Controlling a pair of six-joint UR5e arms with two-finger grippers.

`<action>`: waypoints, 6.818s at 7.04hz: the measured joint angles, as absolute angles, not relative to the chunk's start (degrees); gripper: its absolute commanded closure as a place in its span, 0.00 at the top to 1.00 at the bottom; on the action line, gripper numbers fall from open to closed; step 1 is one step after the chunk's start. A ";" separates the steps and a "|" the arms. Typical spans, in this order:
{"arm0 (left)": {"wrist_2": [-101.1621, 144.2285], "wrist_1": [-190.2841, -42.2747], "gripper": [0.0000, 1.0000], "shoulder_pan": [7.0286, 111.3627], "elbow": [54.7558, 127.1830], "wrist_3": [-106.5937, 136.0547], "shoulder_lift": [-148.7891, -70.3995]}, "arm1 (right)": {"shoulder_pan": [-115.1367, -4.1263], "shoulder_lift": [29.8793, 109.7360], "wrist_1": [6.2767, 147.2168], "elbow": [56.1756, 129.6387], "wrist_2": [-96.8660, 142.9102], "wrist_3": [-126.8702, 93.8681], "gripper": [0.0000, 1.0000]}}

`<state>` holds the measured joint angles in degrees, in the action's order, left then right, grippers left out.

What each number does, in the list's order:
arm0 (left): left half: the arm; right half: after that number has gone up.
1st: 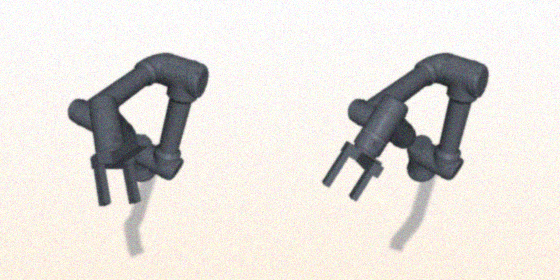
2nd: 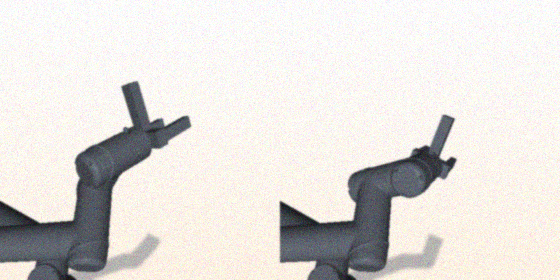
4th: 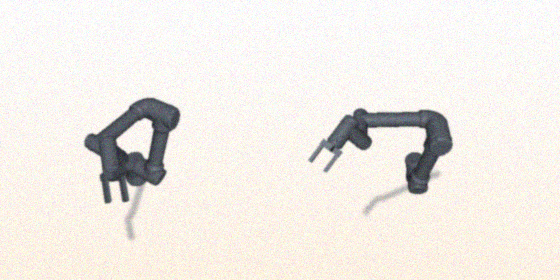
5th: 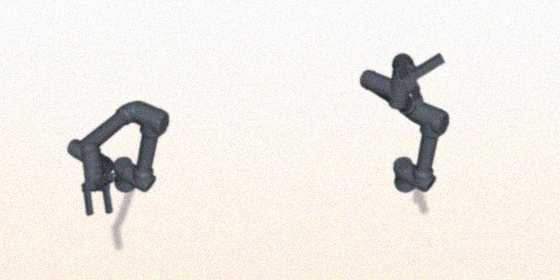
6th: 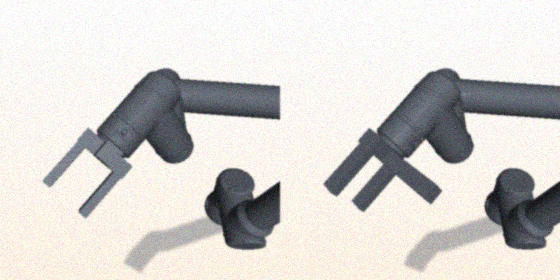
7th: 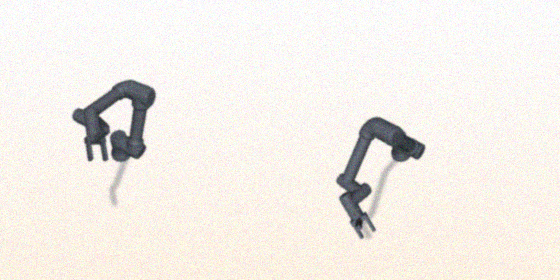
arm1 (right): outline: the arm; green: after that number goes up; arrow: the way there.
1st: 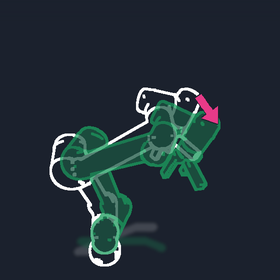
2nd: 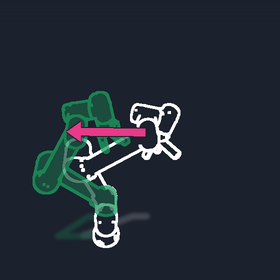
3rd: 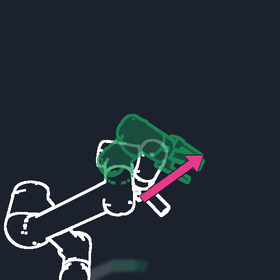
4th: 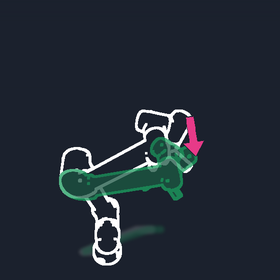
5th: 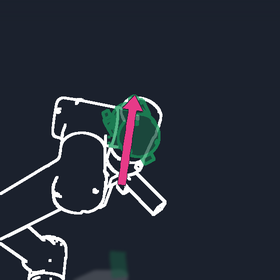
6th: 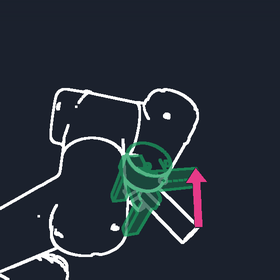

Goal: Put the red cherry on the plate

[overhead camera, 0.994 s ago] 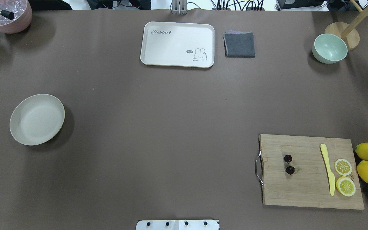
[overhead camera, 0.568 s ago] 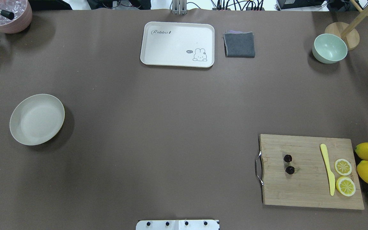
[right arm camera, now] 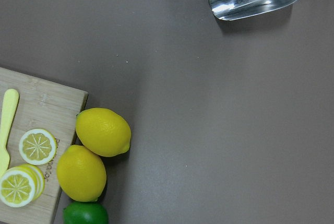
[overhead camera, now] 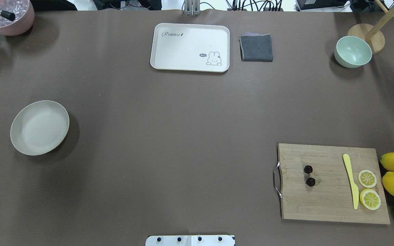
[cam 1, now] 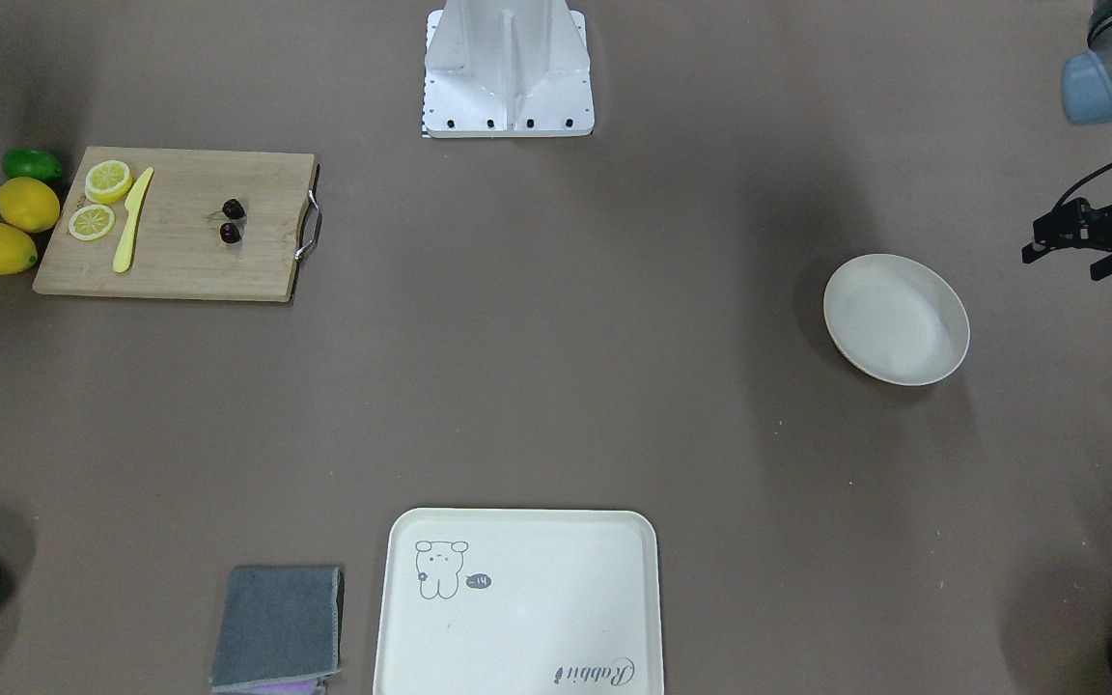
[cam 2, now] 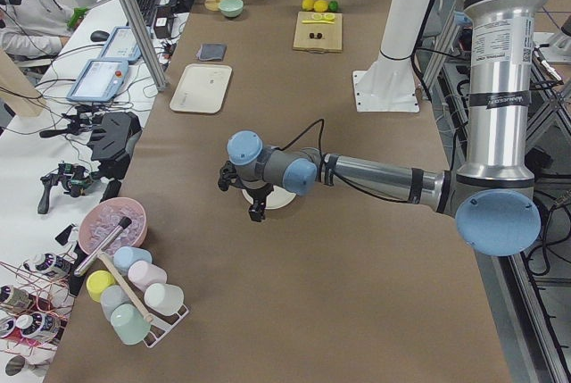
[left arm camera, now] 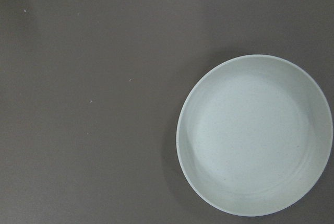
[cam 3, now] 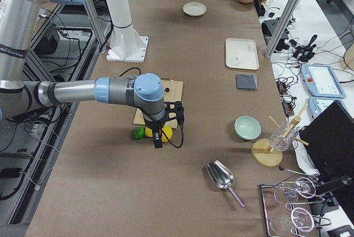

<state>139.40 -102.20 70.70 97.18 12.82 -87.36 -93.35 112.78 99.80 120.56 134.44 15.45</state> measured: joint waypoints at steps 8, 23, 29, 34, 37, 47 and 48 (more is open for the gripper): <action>136.64 -128.49 0.39 58.56 85.66 34.35 -89.13 | -93.43 114.01 99.67 120.94 134.83 16.02 1.00; 145.29 -108.02 0.00 52.09 104.06 61.34 -107.36 | -94.42 113.63 99.60 121.69 134.31 16.08 1.00; 128.39 -98.53 0.00 36.08 104.82 70.11 -116.77 | -94.78 114.11 99.67 121.72 134.03 16.17 1.00; 122.25 -101.84 0.00 32.08 97.75 71.90 -120.91 | -94.66 114.17 99.64 121.72 134.20 16.17 1.00; 119.60 -111.77 0.97 30.11 92.24 75.62 -121.08 | -94.66 114.17 99.67 121.65 134.27 16.17 1.00; 140.92 -99.01 0.97 61.17 105.07 48.27 -106.54 | -93.64 97.52 113.56 119.22 135.00 14.83 0.99; 141.28 -98.76 0.97 66.05 104.43 39.31 -100.45 | -92.72 96.04 113.83 118.41 135.33 14.23 0.99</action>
<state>141.28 -98.76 66.05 104.43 39.31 -100.45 -92.72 96.04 113.83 118.41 135.33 14.23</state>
